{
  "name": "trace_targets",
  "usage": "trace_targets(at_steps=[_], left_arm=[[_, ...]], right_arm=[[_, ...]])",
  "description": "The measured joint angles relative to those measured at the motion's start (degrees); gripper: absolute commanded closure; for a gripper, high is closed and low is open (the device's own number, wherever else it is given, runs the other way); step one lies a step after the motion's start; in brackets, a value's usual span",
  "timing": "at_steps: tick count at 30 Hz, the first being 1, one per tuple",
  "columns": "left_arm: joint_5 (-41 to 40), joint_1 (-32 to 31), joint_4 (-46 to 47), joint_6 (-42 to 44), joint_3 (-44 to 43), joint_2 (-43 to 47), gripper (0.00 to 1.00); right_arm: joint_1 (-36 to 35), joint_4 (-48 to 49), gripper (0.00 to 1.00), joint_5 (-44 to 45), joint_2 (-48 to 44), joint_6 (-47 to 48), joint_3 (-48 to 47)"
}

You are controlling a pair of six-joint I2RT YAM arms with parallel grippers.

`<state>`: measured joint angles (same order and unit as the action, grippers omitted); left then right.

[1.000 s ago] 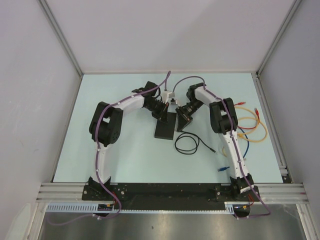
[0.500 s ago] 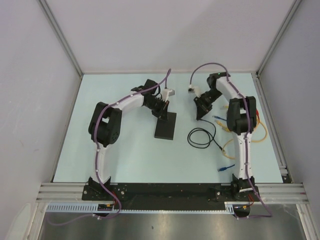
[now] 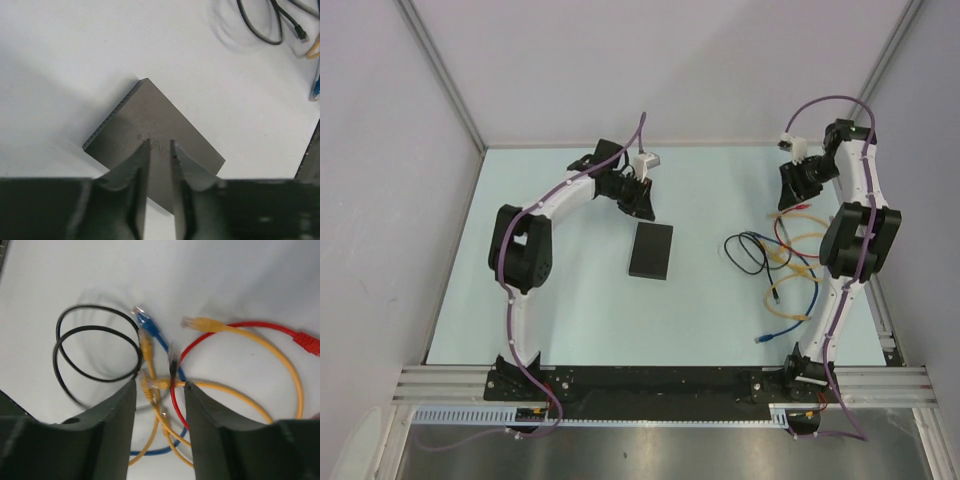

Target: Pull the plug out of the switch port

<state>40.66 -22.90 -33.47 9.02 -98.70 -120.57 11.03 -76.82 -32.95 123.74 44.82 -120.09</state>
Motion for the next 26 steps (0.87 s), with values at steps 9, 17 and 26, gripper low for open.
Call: trace_targets(at_steps=[9, 17, 26], left_arm=[[-5.73, 1.36, 1.77, -1.07, 6.19, 6.67, 0.01], [-18.78, 3.67, 1.20, -1.55, 4.04, 14.10, 0.00], [-26.80, 11.23, -0.70, -2.97, -8.96, 15.13, 0.00]], right_arm=[[-2.82, 14.43, 0.00, 12.00, 2.38, -16.74, -5.84], [-9.99, 31.89, 0.00, 32.76, 1.22, -36.70, -13.00], [-20.15, 35.30, 0.00, 38.10, -0.24, -42.32, -13.27]])
